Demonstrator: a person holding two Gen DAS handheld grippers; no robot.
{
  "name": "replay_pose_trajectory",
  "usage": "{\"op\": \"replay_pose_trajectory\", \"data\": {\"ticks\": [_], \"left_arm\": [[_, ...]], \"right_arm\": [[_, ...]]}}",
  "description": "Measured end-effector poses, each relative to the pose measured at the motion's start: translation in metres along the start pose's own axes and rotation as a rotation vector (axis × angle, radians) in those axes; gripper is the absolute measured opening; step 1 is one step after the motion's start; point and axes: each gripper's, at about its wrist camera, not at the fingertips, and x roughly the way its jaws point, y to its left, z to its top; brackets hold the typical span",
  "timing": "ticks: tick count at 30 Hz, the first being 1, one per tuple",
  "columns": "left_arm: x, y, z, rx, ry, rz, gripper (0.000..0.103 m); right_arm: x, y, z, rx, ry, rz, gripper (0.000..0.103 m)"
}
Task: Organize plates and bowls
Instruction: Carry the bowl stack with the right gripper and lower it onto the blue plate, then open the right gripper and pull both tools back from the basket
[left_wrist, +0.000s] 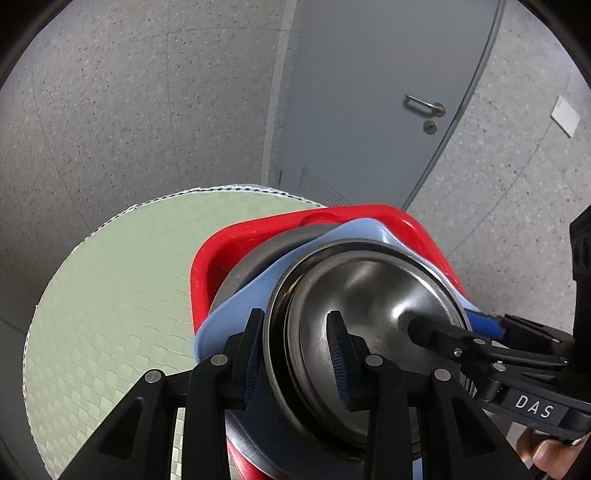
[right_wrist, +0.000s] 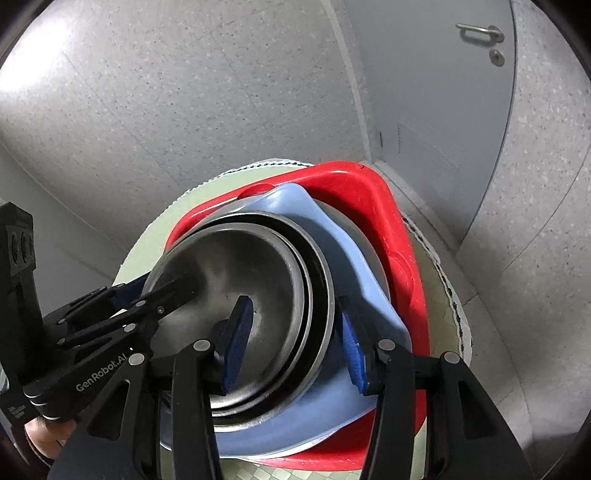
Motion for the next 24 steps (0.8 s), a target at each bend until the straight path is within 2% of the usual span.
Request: {"op": "replay_pose_trajectory", "data": {"ticks": [3,5,6,7,9,11,12,18,21,24], "left_arm": [[-0.003,-0.002,-0.001,0.003,-0.009,-0.006,0.034],[-0.012,0.0,-0.005,0.007,-0.031,-0.024,0.045],[-0.018,0.002,-0.008,0.011,-0.044,-0.024,0.058],[-0.022,0.002,-0.009,0.015,-0.061,-0.001,0.065],[-0.033,0.005,-0.014,0.02,-0.087,0.011,0.071],[-0.038,0.004,-0.016,0.013,-0.097,0.004,0.083],[-0.042,0.004,-0.018,0.012,-0.112,0.011,0.09],[-0.069,-0.005,-0.034,0.034,-0.183,0.077,0.102],[-0.086,-0.012,-0.049,0.051,-0.219,0.097,0.102],[-0.1,-0.02,-0.063,0.062,-0.249,0.12,0.102]], "right_arm": [[0.001,-0.003,0.0,-0.001,-0.003,-0.003,0.048],[-0.002,-0.002,-0.003,0.001,-0.007,-0.001,0.048],[-0.003,-0.002,-0.002,0.004,-0.009,0.002,0.048],[-0.005,-0.003,-0.003,0.009,-0.016,0.004,0.048],[-0.013,-0.004,-0.003,0.009,-0.038,0.001,0.048],[-0.017,-0.004,-0.004,0.009,-0.048,-0.008,0.05],[-0.02,-0.004,-0.004,0.008,-0.053,-0.009,0.054],[-0.041,-0.001,-0.016,-0.003,-0.111,-0.023,0.066],[-0.052,0.001,-0.022,-0.017,-0.142,-0.042,0.074],[-0.061,0.003,-0.03,-0.03,-0.162,-0.049,0.076]]}}
